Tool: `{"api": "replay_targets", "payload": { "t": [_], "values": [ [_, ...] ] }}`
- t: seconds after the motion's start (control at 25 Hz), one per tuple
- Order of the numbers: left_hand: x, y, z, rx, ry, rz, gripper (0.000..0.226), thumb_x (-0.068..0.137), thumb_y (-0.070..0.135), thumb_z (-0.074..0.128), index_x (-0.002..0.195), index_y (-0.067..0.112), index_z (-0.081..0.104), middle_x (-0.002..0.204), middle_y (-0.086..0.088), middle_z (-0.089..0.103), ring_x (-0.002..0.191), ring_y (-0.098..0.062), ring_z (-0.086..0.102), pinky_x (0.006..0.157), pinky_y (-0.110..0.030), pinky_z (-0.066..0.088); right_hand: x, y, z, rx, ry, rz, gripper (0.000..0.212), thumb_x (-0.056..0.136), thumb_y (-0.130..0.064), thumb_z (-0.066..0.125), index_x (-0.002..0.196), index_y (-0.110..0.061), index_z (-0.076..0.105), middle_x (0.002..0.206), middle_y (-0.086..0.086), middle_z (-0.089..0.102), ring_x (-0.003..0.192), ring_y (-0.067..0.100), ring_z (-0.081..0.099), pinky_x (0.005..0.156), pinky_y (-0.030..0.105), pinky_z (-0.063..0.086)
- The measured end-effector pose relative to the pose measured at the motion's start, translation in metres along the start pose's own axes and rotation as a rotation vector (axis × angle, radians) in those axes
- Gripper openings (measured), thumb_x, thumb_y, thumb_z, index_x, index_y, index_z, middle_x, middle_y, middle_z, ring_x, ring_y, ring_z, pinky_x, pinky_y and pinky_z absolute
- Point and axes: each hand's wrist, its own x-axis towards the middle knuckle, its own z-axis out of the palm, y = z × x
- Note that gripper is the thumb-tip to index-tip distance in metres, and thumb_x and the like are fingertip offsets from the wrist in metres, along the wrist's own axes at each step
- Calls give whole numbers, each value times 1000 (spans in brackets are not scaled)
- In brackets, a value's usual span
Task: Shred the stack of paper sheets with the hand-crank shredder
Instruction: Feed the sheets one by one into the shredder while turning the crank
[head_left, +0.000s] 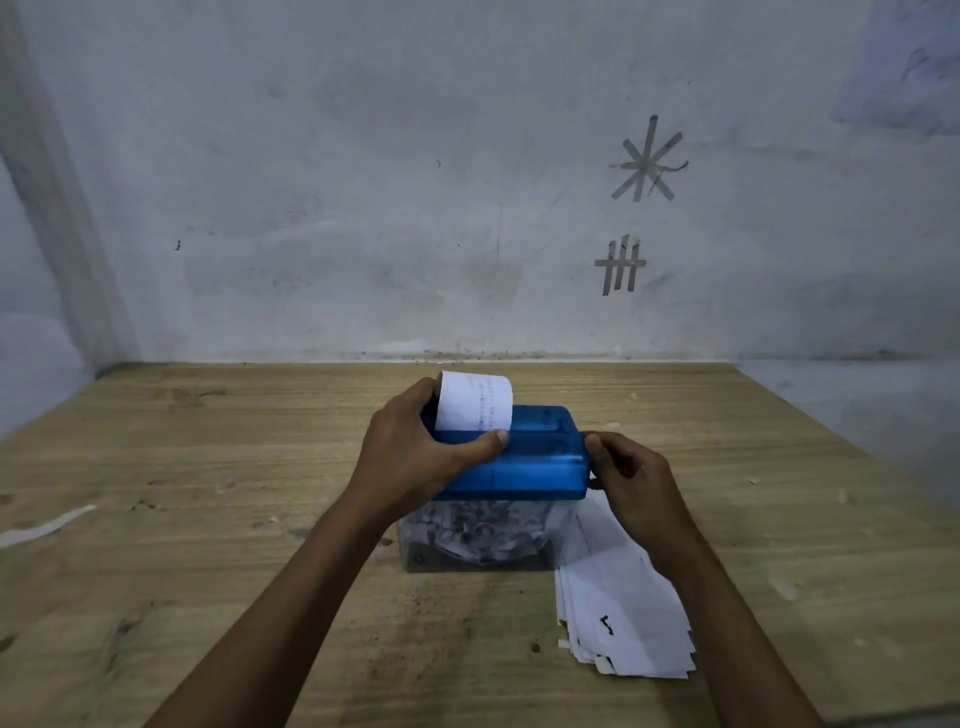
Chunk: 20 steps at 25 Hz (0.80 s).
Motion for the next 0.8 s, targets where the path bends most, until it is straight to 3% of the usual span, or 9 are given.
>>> {"api": "replay_targets", "payload": {
  "t": [0.16, 0.32, 0.4, 0.52, 0.6, 0.68, 0.8],
  "values": [
    [-1, -1, 0, 11, 1, 30, 57, 68, 55, 86, 112, 37, 55, 105, 23, 60, 95, 2, 60, 68, -11, 52, -7, -22, -2, -65, 17, 218, 62, 83, -71, 50, 89, -12, 71, 69, 6, 72, 60, 18, 65, 56, 30, 53],
    [2, -6, -2, 96, -4, 31, 71, 56, 80, 74, 104, 30, 58, 104, 15, 63, 92, -8, 63, 74, -36, 60, 5, -58, -7, -157, -29, 421, 54, 95, -61, 51, 98, -9, 61, 56, 6, 60, 43, 12, 54, 39, 22, 36],
    [3, -8, -1, 109, -12, 32, 75, 55, 84, 70, 105, 30, 57, 106, 14, 63, 91, -9, 63, 75, -40, 60, 8, -69, -11, -265, -77, 361, 47, 100, -55, 45, 102, -10, 58, 56, 2, 59, 41, 8, 52, 40, 21, 35],
    [3, -6, 0, 136, -30, 43, 82, 56, 86, 67, 114, 30, 56, 111, 13, 63, 93, -9, 63, 76, -37, 61, -18, -65, -14, -530, -49, 42, 37, 101, -58, 37, 117, -27, 49, 69, -8, 61, 54, 2, 57, 50, 21, 40],
    [4, -4, 0, 174, -32, 52, 83, 56, 85, 67, 115, 27, 58, 110, 11, 64, 91, -12, 63, 75, -35, 60, -36, -54, -11, -645, 11, -151, 42, 99, -59, 31, 129, -34, 48, 59, -8, 55, 52, 4, 56, 50, 21, 40],
    [7, -4, -1, 188, -29, 54, 80, 57, 84, 67, 112, 26, 59, 105, 11, 64, 89, -12, 63, 73, -35, 59, -30, -46, -5, -758, 101, -238, 46, 101, -57, 26, 115, -26, 58, 57, -9, 51, 49, 8, 53, 48, 26, 42],
    [11, -5, -5, 162, -53, 42, 80, 55, 84, 67, 111, 27, 60, 104, 13, 64, 89, -11, 64, 73, -36, 60, -4, -50, -5, -809, 134, -175, 46, 106, -48, 28, 93, -20, 63, 64, -7, 59, 58, 12, 58, 56, 31, 48]
  ]
}}
